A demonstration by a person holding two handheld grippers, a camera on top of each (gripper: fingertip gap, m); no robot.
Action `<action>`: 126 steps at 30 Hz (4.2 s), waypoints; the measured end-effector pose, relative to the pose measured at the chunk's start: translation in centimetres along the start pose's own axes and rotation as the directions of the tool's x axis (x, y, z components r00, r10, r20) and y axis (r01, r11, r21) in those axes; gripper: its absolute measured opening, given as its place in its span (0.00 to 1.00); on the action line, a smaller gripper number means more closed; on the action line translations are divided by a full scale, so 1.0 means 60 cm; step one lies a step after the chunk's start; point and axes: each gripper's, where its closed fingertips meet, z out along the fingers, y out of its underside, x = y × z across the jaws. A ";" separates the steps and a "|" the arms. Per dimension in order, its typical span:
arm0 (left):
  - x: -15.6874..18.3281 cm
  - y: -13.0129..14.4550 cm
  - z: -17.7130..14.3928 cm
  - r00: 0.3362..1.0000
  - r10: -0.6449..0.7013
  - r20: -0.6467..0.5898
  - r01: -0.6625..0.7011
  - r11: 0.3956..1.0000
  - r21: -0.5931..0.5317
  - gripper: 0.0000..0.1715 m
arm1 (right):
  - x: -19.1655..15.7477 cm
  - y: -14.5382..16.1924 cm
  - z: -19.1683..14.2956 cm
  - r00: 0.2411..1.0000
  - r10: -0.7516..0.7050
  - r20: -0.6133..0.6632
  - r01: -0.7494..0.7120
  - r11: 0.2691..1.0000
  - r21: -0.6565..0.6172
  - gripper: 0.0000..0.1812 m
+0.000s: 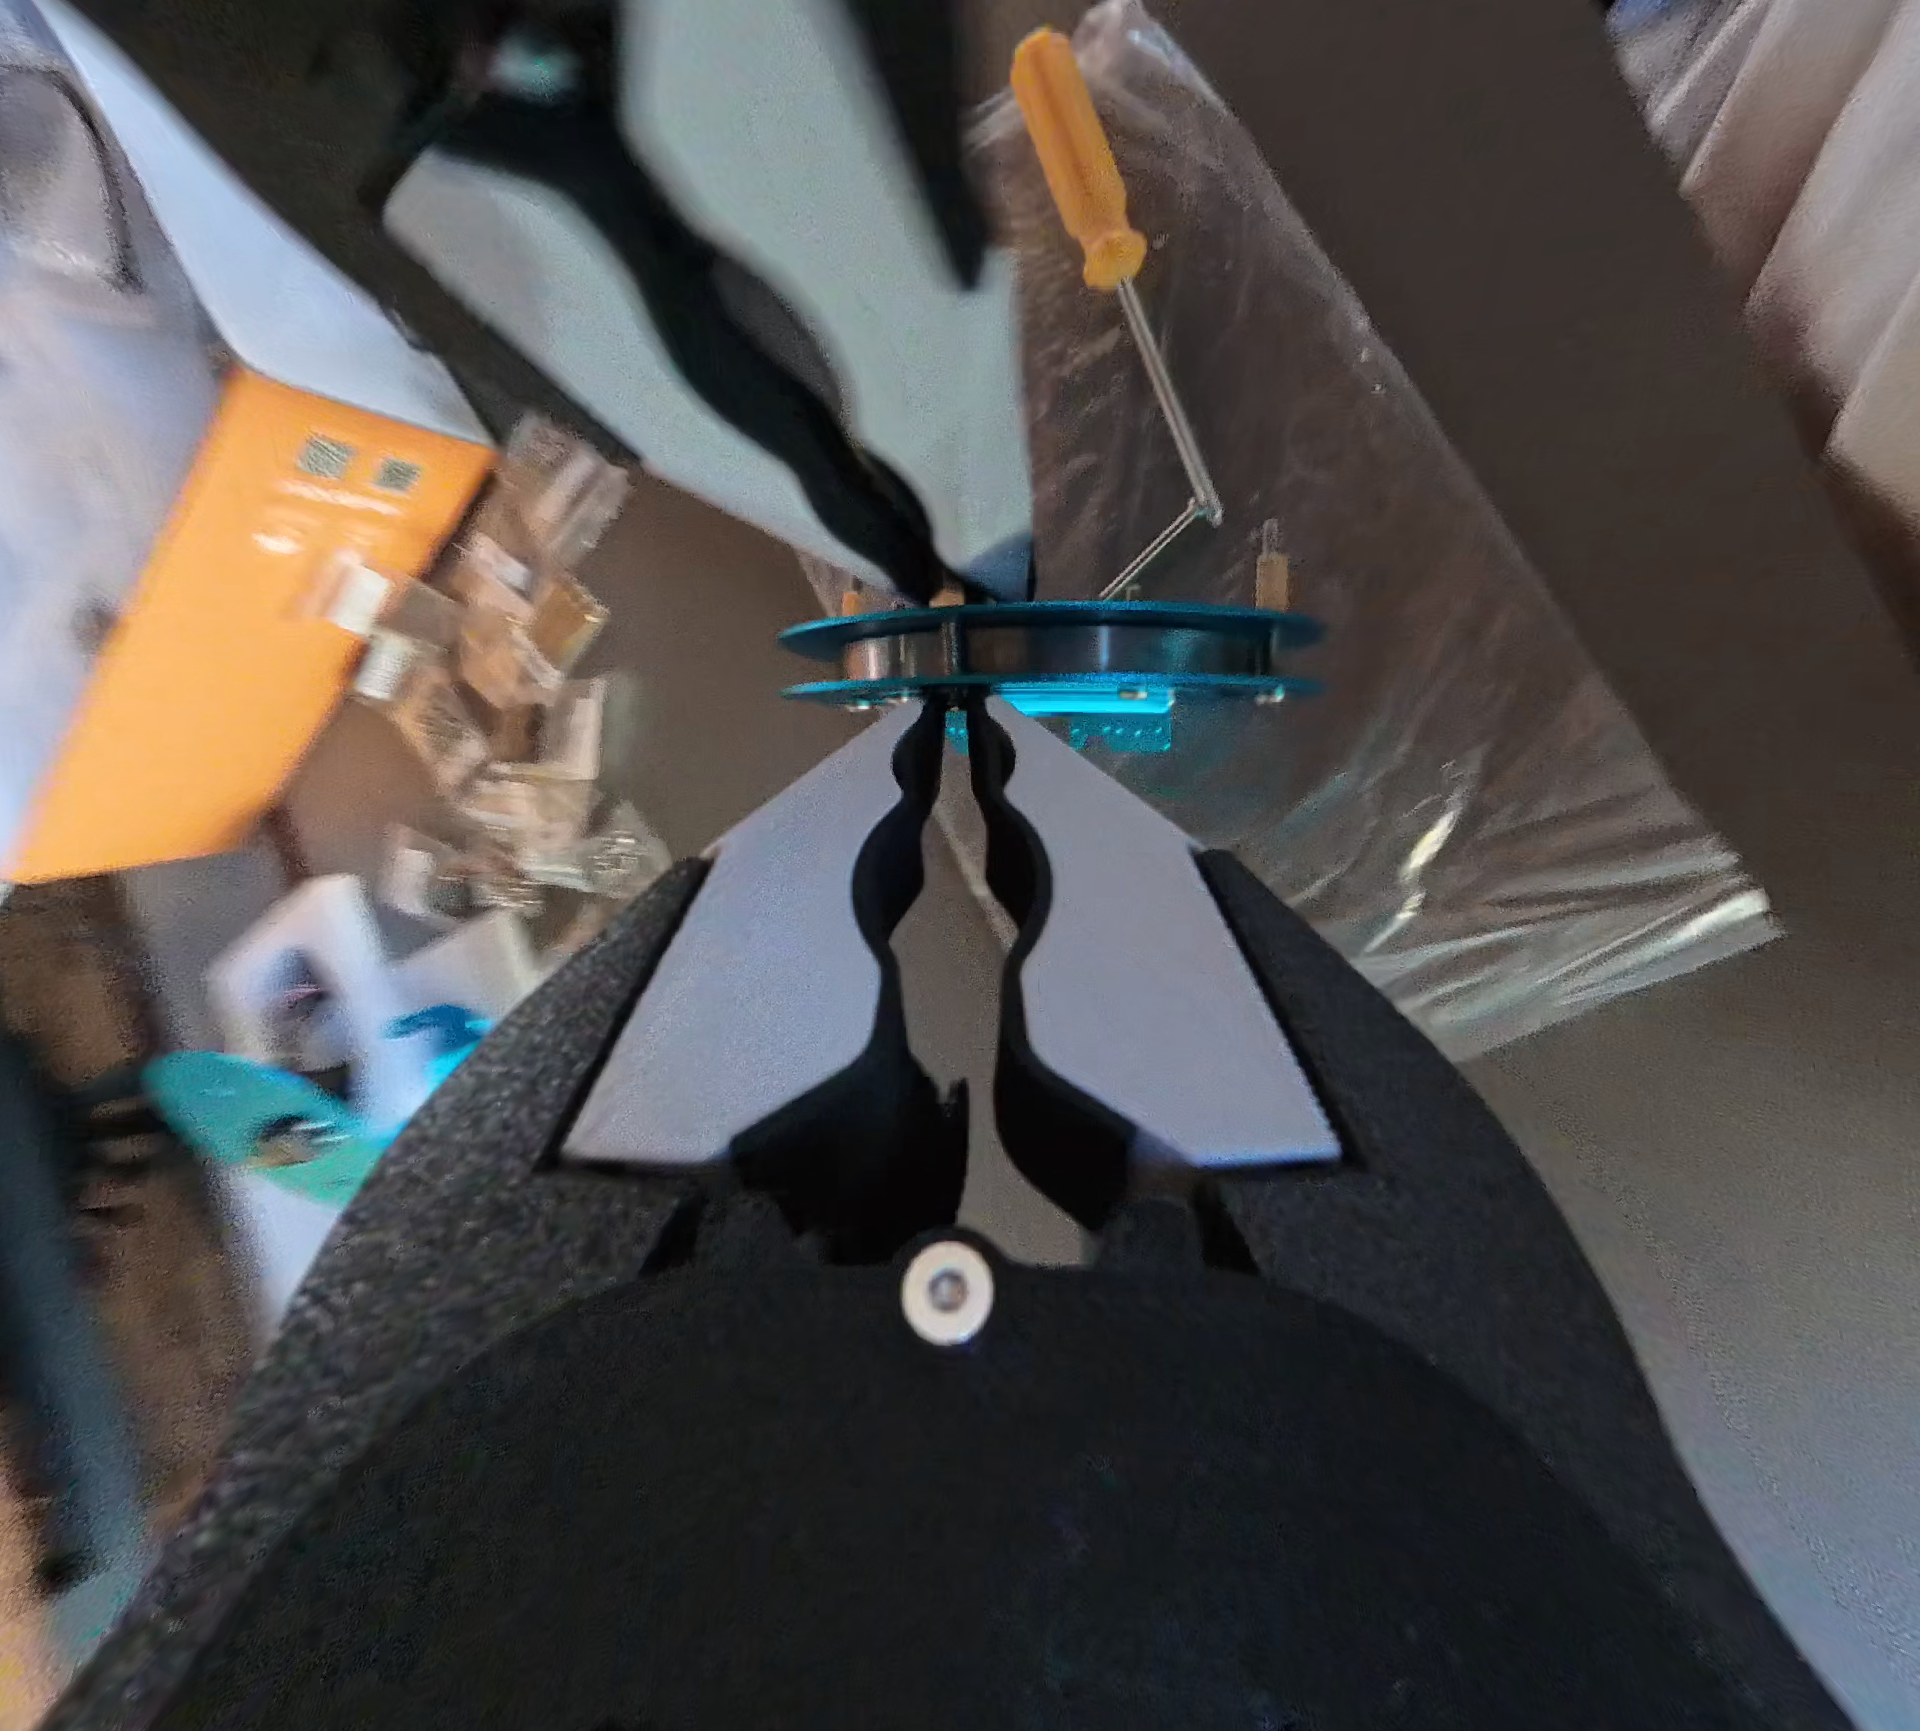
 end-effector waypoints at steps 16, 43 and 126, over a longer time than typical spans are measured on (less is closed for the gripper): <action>0.005 -0.010 0.001 0.995 0.053 0.088 -0.050 0.998 -0.035 0.02 | -0.012 0.007 -0.005 0.999 -0.051 0.017 0.051 0.999 0.011 0.04; 0.000 -0.028 0.001 0.550 0.662 0.509 -0.552 0.746 -0.373 0.00 | -0.045 0.007 -0.018 0.538 0.533 0.652 -0.623 0.773 -0.118 0.01; -0.001 -0.016 -0.008 0.662 0.504 0.555 -0.428 0.862 -0.272 0.02 | -0.040 -0.007 -0.012 0.519 0.490 0.701 -0.596 0.795 -0.114 0.02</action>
